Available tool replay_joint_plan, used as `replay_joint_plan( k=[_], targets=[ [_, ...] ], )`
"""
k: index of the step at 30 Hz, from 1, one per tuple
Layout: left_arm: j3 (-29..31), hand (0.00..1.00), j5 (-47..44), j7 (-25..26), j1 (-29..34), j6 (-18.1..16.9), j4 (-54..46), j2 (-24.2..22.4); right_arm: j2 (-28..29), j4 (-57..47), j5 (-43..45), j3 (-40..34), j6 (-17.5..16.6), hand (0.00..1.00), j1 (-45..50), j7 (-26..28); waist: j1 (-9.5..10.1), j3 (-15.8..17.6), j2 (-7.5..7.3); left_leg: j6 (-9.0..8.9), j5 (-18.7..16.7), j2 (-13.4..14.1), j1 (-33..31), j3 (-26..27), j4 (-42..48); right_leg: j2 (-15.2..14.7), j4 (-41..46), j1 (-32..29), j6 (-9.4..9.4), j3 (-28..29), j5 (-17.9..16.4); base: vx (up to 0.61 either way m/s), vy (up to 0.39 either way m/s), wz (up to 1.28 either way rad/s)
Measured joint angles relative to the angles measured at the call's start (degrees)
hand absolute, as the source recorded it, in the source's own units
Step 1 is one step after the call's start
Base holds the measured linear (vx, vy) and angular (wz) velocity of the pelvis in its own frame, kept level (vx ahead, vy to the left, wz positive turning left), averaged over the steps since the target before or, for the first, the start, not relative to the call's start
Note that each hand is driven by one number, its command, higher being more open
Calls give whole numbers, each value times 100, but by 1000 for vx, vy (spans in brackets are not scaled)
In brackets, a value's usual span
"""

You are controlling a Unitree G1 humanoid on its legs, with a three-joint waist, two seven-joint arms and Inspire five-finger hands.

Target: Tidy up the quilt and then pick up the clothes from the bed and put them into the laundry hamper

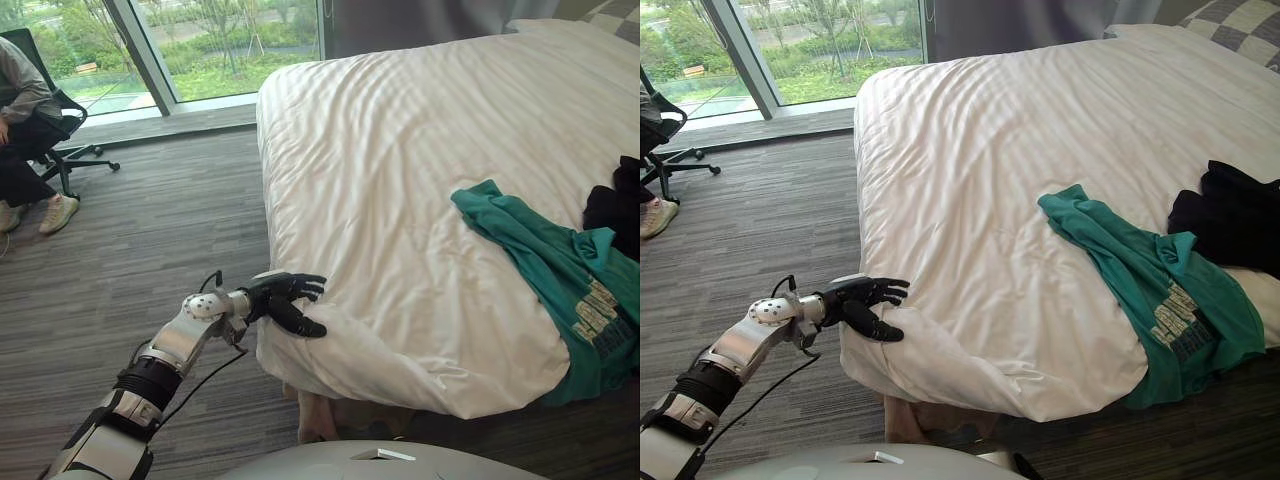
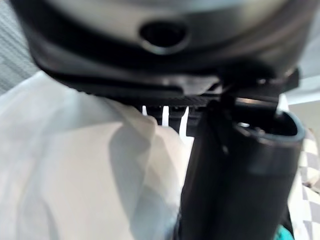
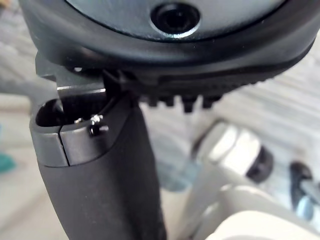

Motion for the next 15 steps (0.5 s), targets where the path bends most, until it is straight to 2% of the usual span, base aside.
replay_joint_plan(
  k=[7, 10, 12, 15],
  targets=[
    [-205, 0, 691, -159, -153, -146, -15, 41, -84, -5, 3, 13, 6, 100, -112, 7, -6, 95, 0, 6, 37, -5, -92, -150, -1, -6, 0, -2, -12, -119, -11, -19, -7, 10],
    [-298, 0, 852, -451, -145, -178, -109, 171, -177, -5, 3, 12, 12, 100, -144, 1, -7, 126, 29, 3, 44, -4, -128, -184, 1, -4, -1, 15, -13, -150, -11, 39, -6, 6],
    [-303, 0, 851, -729, -134, -177, -350, 368, -221, -5, 7, 13, 14, 100, -161, 1, 0, 137, 33, 10, 61, -4, -178, -256, 2, -3, -1, 16, -14, -212, -11, 19, -10, 17],
    [-210, 0, 856, -1581, 28, -31, -934, 786, -293, -6, 11, 26, 113, 100, -283, 5, 29, 147, 21, 17, 76, -4, -188, -294, 2, 0, 0, 31, -26, -224, -18, 11, -5, 7]
  ],
)
